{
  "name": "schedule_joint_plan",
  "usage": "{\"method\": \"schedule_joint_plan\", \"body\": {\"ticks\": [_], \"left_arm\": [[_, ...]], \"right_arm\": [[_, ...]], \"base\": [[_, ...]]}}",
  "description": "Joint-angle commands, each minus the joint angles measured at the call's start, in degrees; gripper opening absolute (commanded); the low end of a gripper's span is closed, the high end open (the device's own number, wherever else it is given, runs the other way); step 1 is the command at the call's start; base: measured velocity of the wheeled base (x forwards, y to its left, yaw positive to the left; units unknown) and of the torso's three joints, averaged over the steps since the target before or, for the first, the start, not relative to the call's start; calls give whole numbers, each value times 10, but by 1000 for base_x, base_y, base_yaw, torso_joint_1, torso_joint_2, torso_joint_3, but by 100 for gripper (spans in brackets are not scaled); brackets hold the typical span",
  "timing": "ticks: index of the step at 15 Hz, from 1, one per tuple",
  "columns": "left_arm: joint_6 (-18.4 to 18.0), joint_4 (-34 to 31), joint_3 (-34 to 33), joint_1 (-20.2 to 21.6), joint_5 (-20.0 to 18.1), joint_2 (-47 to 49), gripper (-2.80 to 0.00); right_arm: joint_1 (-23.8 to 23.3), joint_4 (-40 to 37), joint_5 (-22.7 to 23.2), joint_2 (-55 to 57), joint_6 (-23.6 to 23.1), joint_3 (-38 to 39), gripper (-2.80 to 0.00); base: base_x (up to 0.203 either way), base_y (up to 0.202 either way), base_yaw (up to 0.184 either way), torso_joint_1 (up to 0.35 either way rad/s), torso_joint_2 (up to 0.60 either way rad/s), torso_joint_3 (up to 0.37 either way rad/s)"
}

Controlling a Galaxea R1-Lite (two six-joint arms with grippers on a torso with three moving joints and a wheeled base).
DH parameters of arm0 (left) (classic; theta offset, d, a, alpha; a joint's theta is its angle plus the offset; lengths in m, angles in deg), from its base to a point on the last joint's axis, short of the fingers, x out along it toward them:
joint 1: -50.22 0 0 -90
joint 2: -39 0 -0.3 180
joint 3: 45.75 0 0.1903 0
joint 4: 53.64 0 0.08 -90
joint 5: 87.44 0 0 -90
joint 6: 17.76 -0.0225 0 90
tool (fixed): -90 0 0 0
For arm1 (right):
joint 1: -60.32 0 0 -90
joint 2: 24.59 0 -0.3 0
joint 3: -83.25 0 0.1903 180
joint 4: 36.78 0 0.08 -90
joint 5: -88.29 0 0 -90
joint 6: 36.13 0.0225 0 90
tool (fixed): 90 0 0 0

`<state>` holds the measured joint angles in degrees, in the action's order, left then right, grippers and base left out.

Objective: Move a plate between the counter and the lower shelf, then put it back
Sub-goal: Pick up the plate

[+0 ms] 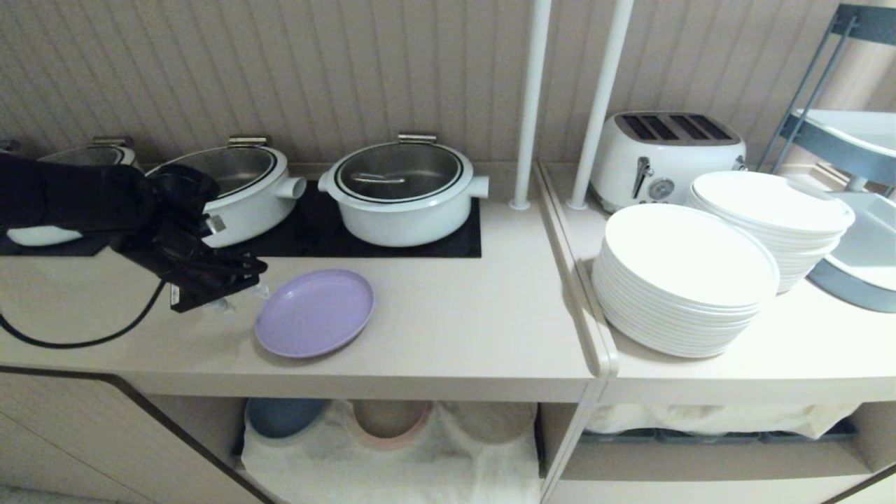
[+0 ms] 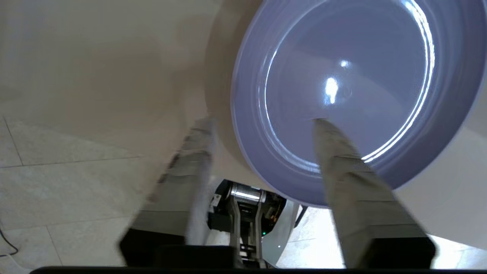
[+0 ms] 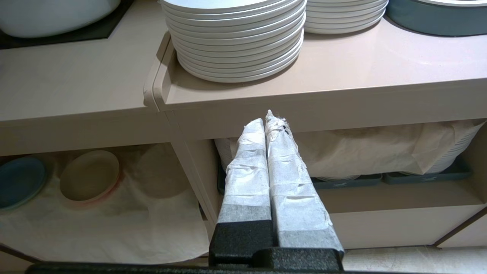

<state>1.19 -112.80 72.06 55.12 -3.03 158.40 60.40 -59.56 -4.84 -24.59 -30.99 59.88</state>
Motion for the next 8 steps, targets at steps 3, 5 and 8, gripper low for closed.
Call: {"method": "schedule_joint_plan", "body": {"ticks": [3, 5, 8], "left_arm": [[9, -3, 30, 0, 0, 24, 0], [12, -4, 36, 2, 2, 35, 0], [6, -4, 36, 4, 7, 44, 0]], "right_arm": [[-1, 0, 0, 0, 0, 0, -280], [0, 0, 0, 0, 0, 0, -280], [0, 0, 0, 0, 0, 0, -280]], "base": [[0, 0, 0, 0, 0, 0], [0, 0, 0, 0, 0, 0], [0, 0, 0, 0, 0, 0]]}}
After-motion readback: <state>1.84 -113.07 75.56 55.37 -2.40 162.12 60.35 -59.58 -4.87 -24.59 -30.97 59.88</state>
